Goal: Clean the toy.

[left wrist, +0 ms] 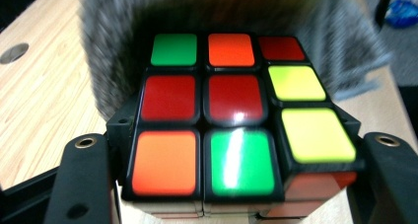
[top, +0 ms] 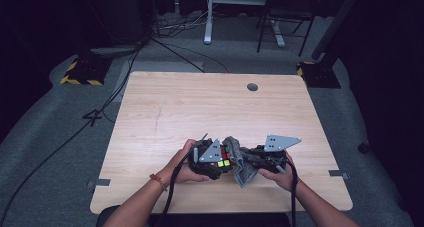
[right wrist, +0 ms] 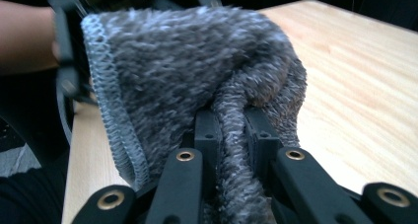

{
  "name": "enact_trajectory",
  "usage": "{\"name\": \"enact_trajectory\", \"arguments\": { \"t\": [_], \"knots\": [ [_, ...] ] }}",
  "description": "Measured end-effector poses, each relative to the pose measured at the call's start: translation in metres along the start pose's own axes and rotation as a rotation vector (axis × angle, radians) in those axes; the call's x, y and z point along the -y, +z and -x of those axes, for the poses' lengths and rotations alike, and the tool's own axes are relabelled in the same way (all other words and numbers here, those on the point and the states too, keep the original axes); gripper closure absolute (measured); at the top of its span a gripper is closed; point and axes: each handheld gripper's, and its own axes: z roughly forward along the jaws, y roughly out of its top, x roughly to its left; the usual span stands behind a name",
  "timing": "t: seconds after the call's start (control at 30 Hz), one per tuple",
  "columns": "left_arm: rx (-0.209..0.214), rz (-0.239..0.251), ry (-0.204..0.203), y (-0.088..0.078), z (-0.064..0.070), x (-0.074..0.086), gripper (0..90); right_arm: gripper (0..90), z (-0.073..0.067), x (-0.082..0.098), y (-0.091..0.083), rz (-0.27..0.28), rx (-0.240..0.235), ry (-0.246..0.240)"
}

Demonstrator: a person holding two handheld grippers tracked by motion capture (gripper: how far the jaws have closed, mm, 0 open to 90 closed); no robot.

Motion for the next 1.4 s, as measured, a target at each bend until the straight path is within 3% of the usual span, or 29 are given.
{"name": "enact_trajectory", "arguments": {
  "t": [0.17, 0.3, 0.43, 0.57, 0.67, 0.9, 1.07, 1.4],
  "knots": [
    [-0.007, -0.035, 0.011, 0.004, 0.001, 0.000, 33.2, 79.7, -0.006, -0.003, 0.001, -0.001, 0.017, -0.026],
    [-0.023, -0.006, 0.003, 0.000, 0.000, 0.000, 33.4, 79.7, -0.004, -0.001, 0.003, -0.003, 0.031, -0.020],
    [-0.039, 0.031, -0.010, -0.007, -0.002, -0.001, 33.4, 79.6, 0.000, 0.006, 0.009, -0.066, 0.055, -0.008],
    [-0.039, 0.053, -0.032, -0.008, -0.004, 0.000, 33.4, 79.6, 0.002, 0.011, 0.012, -0.093, 0.051, 0.005],
    [-0.023, 0.052, -0.055, -0.007, -0.006, 0.000, 33.3, 79.7, 0.001, 0.010, 0.011, -0.071, 0.034, 0.019],
    [-0.040, 0.008, -0.034, -0.001, -0.005, 0.001, 33.1, 79.9, -0.004, 0.004, 0.006, -0.009, 0.013, 0.014],
    [-0.039, -0.027, -0.018, 0.002, -0.002, 0.001, 33.2, 79.8, -0.008, 0.001, 0.006, -0.006, 0.014, -0.018],
    [-0.035, -0.067, -0.007, 0.007, -0.002, -0.001, 33.1, 79.8, -0.009, -0.005, 0.012, 0.010, -0.012, -0.029]
  ]
}}
